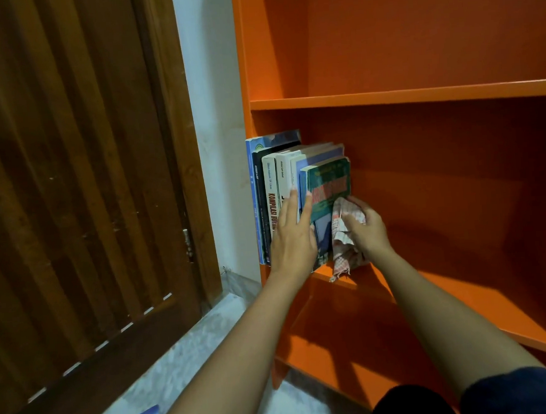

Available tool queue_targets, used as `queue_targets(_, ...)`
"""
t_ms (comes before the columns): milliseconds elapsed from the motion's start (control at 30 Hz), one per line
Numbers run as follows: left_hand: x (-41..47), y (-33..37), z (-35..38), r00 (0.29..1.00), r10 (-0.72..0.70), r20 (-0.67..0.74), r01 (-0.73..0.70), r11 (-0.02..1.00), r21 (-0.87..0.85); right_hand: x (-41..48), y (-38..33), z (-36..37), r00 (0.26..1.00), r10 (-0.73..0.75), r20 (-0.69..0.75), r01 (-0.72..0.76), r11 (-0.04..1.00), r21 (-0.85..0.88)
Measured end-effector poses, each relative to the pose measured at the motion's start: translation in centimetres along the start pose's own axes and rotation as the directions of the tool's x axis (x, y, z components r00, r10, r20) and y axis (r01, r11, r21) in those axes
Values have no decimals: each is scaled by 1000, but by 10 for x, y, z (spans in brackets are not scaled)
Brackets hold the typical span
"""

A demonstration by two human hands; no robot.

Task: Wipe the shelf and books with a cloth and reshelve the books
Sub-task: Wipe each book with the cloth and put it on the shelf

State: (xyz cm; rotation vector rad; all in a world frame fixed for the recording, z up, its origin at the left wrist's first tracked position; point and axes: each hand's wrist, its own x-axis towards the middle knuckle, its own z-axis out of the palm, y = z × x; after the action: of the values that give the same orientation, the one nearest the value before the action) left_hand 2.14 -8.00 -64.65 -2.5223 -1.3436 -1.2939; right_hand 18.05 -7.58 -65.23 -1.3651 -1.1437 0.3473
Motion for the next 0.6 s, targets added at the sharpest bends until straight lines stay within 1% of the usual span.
queue_targets(100,1,-5,7,1000,14,-11,-14,1000,24,5,5,6,999,9,44,-9,1000,9)
queue_targets(233,5,-12,11,998,61,-13,-60,995,77,7,9,14,992,71,106,-84,989,120)
queue_targets(333,7,-17,15,997,77,-5,-76,994,85,5,9,20,990,57,129,-79,983,166)
queue_targets(467,6,-23,20,994,111,-21,-108,988,114,6,15,25,988,28,153,-52,986,156)
queue_targets(600,5,-27,23,988,146,-45,-135,974,184,8,17,18,989,21,149,-31,997,66)
